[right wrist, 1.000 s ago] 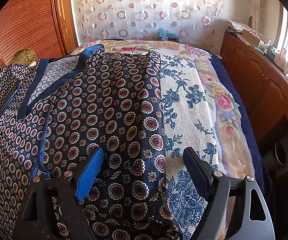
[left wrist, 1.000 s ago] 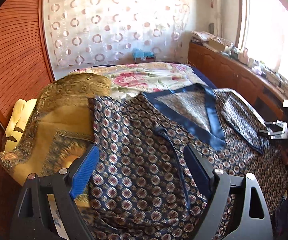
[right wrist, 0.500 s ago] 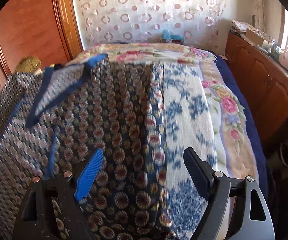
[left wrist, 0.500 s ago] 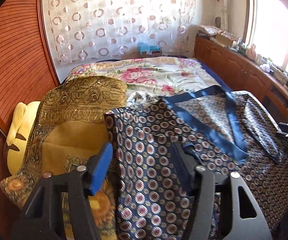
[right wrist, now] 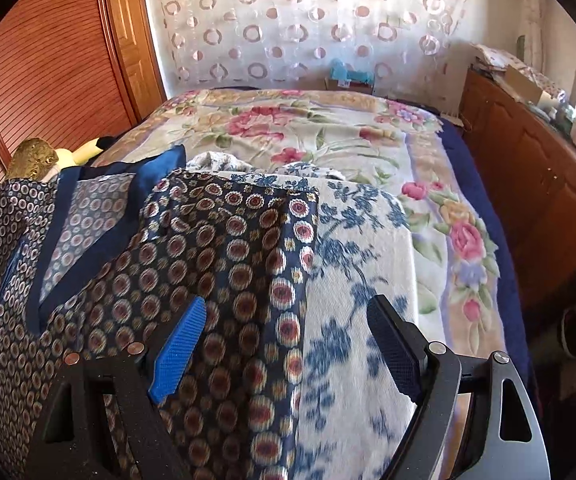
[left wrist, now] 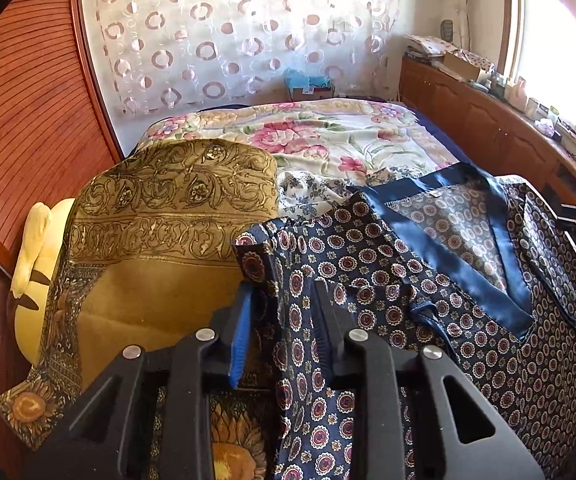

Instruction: Fold small clothes

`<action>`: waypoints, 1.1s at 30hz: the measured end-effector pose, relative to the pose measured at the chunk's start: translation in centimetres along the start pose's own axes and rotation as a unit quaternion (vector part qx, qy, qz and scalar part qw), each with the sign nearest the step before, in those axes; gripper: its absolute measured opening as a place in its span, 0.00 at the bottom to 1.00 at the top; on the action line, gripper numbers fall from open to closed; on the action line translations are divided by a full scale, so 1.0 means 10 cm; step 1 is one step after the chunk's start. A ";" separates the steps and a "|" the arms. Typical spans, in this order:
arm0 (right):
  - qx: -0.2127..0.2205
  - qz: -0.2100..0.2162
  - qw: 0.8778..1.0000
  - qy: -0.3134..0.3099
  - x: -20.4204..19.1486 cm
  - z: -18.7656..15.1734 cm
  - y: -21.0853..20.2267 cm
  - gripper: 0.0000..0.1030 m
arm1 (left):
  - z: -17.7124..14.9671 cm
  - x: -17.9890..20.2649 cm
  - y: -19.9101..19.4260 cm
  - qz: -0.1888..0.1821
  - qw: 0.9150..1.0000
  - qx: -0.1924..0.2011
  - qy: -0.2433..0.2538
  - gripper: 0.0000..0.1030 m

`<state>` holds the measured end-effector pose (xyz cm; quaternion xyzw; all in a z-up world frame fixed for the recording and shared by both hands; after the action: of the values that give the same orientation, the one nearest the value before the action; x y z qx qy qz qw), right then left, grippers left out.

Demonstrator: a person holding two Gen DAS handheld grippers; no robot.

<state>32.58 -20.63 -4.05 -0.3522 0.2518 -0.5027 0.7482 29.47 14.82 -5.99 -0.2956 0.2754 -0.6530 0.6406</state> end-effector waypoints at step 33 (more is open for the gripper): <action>0.096 0.012 0.994 -0.055 -0.22 -0.15 -0.98 0.03 | -0.45 0.30 -1.28 -0.068 0.992 0.101 0.027 0.03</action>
<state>25.08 -21.45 2.66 -0.3026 0.1647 -0.4954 0.7974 17.50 12.06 0.54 -0.2294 0.2042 -0.7273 0.6138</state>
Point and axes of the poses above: each gripper's, at about its wrist camera, not at the fingertips, and y roughly the way its jaws point, x to its right, z to its top, the point moved 2 cm from there along y, roughly the way its jaws point, and after that the axes turned 5 degrees about -y, right-handed, at the moved point
